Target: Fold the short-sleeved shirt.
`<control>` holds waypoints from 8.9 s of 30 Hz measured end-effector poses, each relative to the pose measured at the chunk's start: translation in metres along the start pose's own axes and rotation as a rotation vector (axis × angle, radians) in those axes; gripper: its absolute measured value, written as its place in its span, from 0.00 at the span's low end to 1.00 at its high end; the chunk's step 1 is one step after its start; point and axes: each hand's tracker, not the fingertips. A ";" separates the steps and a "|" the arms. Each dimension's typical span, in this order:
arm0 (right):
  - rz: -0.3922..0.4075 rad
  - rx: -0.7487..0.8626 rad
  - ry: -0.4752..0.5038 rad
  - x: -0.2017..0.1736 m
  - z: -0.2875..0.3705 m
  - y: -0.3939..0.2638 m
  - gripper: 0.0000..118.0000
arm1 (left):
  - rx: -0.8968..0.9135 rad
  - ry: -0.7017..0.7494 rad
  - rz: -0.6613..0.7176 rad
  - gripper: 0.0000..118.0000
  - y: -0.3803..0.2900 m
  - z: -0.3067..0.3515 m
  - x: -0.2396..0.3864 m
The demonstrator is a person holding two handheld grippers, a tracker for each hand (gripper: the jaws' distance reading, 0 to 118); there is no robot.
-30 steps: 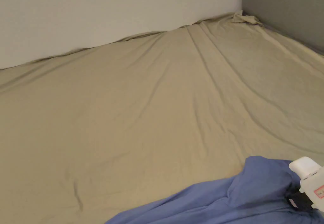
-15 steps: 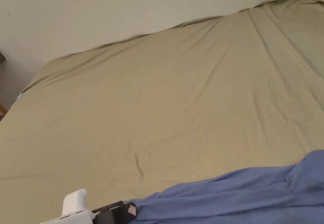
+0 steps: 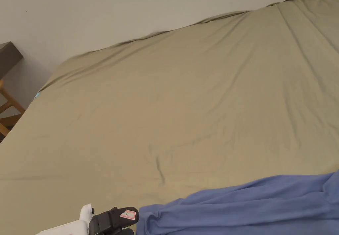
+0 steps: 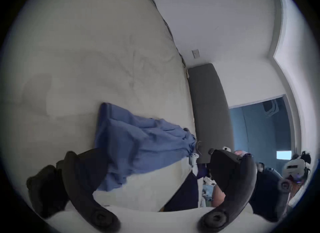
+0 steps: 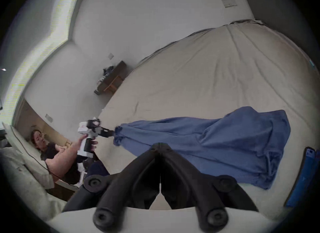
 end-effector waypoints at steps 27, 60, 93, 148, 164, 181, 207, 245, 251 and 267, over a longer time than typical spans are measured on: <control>-0.064 0.027 0.096 0.004 -0.003 0.005 0.02 | 0.131 0.354 -0.068 0.11 -0.007 -0.010 0.037; -0.098 -0.014 0.015 0.012 -0.015 0.002 0.02 | 0.160 0.180 -0.135 1.00 -0.068 -0.143 0.173; -0.083 0.057 0.224 -0.014 -0.001 0.016 0.02 | 0.078 0.346 -0.325 1.00 -0.027 -0.106 0.135; 0.242 -0.172 -0.470 -0.050 -0.049 -0.005 0.02 | 0.017 0.393 -0.230 0.74 -0.082 -0.266 0.192; 0.201 -0.110 -0.484 -0.041 -0.019 -0.004 0.02 | -0.050 0.667 -0.562 0.09 -0.133 -0.314 0.206; 0.173 -0.120 -0.097 -0.045 -0.063 0.013 0.02 | 0.150 0.395 -0.357 0.09 -0.077 -0.174 0.200; -0.036 -0.410 -0.125 0.029 -0.192 0.002 0.02 | -0.009 0.403 -0.273 0.69 -0.083 -0.224 0.128; 0.016 -0.181 -0.006 -0.041 -0.042 -0.020 0.02 | 0.201 0.954 0.086 1.00 -0.007 0.154 -0.021; 0.096 -0.107 -0.342 -0.028 -0.026 0.032 0.02 | 0.381 1.179 -0.288 0.11 -0.010 0.117 0.106; 0.431 0.630 -0.650 -0.180 0.058 0.164 0.02 | 0.939 0.711 -0.846 0.11 -0.056 -0.059 0.401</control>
